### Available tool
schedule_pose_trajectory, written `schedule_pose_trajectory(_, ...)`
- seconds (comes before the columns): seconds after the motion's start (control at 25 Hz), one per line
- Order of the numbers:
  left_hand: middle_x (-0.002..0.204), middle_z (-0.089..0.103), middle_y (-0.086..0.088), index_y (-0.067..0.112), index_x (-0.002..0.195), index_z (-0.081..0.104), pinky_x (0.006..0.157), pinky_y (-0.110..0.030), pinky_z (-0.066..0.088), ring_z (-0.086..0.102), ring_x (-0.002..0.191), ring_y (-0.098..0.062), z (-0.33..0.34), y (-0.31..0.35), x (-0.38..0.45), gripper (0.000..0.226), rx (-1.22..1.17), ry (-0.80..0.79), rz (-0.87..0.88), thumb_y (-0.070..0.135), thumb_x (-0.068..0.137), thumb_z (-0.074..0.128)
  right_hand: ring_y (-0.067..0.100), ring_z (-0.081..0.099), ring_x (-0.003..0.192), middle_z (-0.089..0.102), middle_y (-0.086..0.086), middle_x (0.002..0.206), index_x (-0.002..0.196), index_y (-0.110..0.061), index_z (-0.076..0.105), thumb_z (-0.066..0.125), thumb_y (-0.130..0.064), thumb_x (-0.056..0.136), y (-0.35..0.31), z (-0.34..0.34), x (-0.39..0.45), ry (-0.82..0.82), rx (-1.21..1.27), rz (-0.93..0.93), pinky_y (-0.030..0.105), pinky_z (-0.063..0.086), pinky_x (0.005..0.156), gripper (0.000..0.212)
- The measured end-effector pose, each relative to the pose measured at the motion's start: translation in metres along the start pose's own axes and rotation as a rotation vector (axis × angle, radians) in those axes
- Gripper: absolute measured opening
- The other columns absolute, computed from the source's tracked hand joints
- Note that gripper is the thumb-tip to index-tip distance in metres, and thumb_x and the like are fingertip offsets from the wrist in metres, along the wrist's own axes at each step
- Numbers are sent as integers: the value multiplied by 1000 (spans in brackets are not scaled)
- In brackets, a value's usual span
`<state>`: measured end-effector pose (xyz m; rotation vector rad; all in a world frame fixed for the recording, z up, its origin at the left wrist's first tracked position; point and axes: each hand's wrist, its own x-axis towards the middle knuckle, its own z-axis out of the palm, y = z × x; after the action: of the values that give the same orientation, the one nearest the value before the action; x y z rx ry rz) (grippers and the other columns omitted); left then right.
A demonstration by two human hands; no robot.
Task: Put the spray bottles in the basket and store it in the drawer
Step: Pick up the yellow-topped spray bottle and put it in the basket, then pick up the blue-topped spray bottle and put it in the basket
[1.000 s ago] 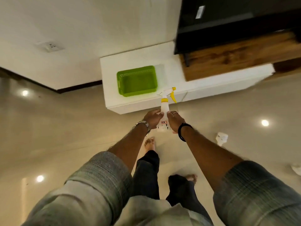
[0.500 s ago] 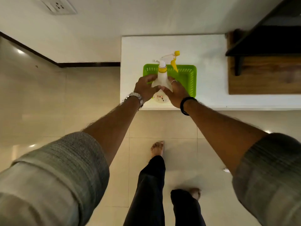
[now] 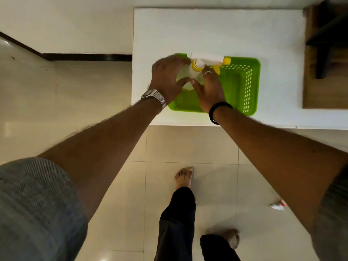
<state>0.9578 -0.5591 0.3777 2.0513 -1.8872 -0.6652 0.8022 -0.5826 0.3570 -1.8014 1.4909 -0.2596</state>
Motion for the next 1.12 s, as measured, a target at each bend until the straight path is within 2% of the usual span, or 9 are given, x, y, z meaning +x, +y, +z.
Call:
schedule_pose_trajectory(0.12, 148, 57, 7, 25, 141, 58, 115, -38, 27, 39, 150, -21, 5, -10, 2, 56, 57, 23, -61, 50, 91, 61, 33, 47, 135, 42, 19, 151, 144, -1, 46, 52, -29, 103, -4, 7, 7, 25, -17, -18, 36, 42, 106, 50)
schedule_pose_trajectory(0.28, 154, 49, -1, 19, 143, 54, 112, -42, 36, 37, 151, -27, 8, -10, -5, 56, 28, 43, -88, 39, 91, 62, 31, 42, 141, 38, 18, 153, 149, -3, 40, 53, -26, 102, -10, 12, 2, 21, 15, -6, 32, 35, 112, 54)
schedule_pose_trajectory(0.44, 169, 27, -9, 12, 159, 33, 122, -45, 30, 24, 158, -30, 2, 7, -32, 72, 53, 45, -146, 24, 91, 56, 31, 29, 150, 26, 18, 162, 153, 1, 32, 53, -30, 101, -10, -5, -30, 51, -29, 110, 36, 28, 119, 64)
schedule_pose_trajectory(0.6, 171, 17, -15, 6, 161, 24, 125, -48, 23, 16, 159, -35, -4, 50, -101, 84, 162, 27, -224, 31, 87, 54, 29, 10, 156, 15, 14, 167, 160, -10, 21, 46, -37, 100, -6, -35, -111, -19, -281, 126, 46, 17, 123, 70)
schedule_pose_trajectory(0.68, 172, 10, -16, 6, 163, 18, 125, -50, 19, 9, 160, -37, -5, 86, -145, 87, 189, -77, -237, 37, 89, 53, 29, 5, 157, 8, 13, 169, 161, -16, 13, 43, -41, 101, -2, -53, -166, -119, -378, 168, 53, 15, 122, 72)
schedule_pose_trajectory(0.8, 173, 2, -16, 6, 164, 11, 128, -50, 14, 1, 161, -37, -3, 143, -204, 87, 270, -367, -115, 40, 94, 51, 30, 1, 157, 1, 12, 169, 162, -19, 4, 38, -45, 101, 14, -85, -248, -194, -418, 246, 58, 15, 121, 74)
schedule_pose_trajectory(0.92, 173, 0, -14, 7, 164, 10, 130, -48, 11, -1, 162, -34, 1, 197, -243, 81, 370, -568, 36, 43, 100, 45, 30, 2, 157, 1, 13, 169, 161, -19, 3, 34, -49, 101, 39, -123, -324, -158, -423, 342, 59, 17, 120, 74)
schedule_pose_trajectory(1.0, 173, 6, -14, 8, 163, 14, 130, -47, 13, 3, 161, -34, 1, 240, -258, 77, 389, -638, 104, 43, 102, 44, 30, 2, 157, 0, 12, 169, 161, -20, 2, 32, -51, 102, 60, -152, -372, -116, -391, 426, 58, 17, 120, 74)
schedule_pose_trajectory(1.12, 169, 20, -15, 8, 159, 23, 128, -47, 21, 15, 159, -35, 6, 320, -279, 72, 438, -637, 276, 42, 100, 47, 30, 4, 157, 1, 11, 170, 162, -22, 1, 31, -51, 102, 102, -203, -452, -10, -329, 555, 58, 17, 120, 73)
